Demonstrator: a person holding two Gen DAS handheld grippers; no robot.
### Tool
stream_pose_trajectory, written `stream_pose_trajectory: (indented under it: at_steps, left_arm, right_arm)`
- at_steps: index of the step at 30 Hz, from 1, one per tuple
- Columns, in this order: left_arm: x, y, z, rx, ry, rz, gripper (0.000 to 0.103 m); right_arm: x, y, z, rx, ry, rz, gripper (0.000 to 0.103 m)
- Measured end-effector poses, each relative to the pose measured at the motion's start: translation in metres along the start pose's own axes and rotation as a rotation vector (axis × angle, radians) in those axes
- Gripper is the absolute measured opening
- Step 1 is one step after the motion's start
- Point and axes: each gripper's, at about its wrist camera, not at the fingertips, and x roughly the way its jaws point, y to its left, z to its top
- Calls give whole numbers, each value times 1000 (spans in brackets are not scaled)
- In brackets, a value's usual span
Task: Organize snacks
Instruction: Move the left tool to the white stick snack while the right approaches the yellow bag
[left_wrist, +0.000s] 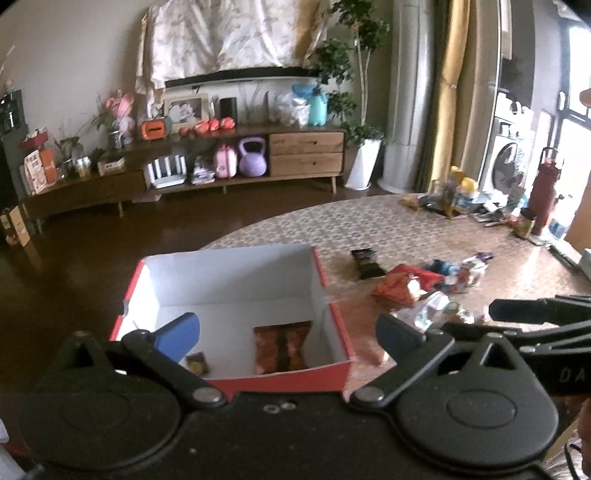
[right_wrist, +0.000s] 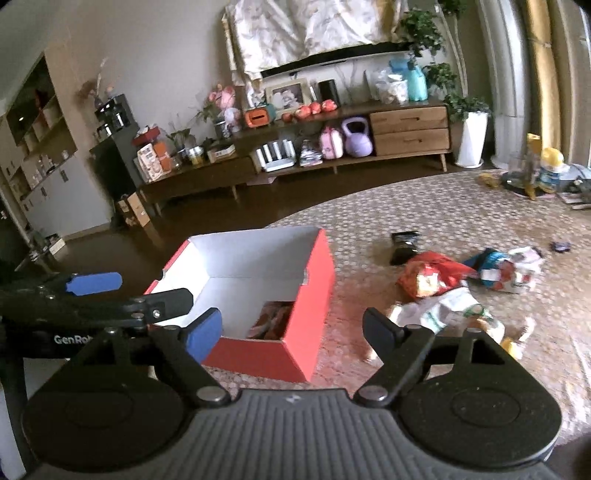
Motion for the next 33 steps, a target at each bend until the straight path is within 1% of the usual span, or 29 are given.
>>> stream_pose_trajectory:
  at_steps: [3, 7, 12, 15, 16, 19, 21, 24, 27, 29, 31, 33]
  left_arm:
    - [-6, -15, -2, -5, -29, -23, 103]
    - [-7, -35, -5, -2, -49, -54, 103]
    - [1, -58, -10, 12, -55, -90, 103]
    - [9, -72, -15, 18, -57, -107, 103]
    - [12, -76, -17, 20, -53, -110, 103]
    - [26, -86, -22, 25, -28, -116, 103]
    - [34, -90, -25, 21, -20, -133, 103]
    - [47, -100, -32, 35, -4, -133, 103]
    - [62, -109, -38, 45, 35, -154, 103]
    - [70, -115, -42, 53, 33, -142, 103]
    - [77, -122, -46, 64, 22, -114, 103]
    - [85, -126, -49, 72, 24, -108, 103]
  right_arm:
    - [-15, -13, -5, -8, -23, -29, 84]
    - [-33, -34, -14, -11, -61, -70, 84]
    - [-48, -55, -28, -37, -92, -122, 85]
    - [-50, -70, -37, -38, -90, -145, 85]
    - [-50, -76, -40, -26, -86, -151, 85]
    - [-45, -95, -43, 13, -35, -156, 85]
    - [-43, -105, -48, 14, -37, -172, 85]
    - [-37, -121, -53, 36, -20, -167, 85]
    - [-28, -134, -56, 63, 10, -166, 85]
    - [-21, -143, -61, 66, 22, -181, 85]
    - [-13, -151, -64, 61, 35, -200, 85]
    - [-6, -159, -66, 70, 49, -208, 85]
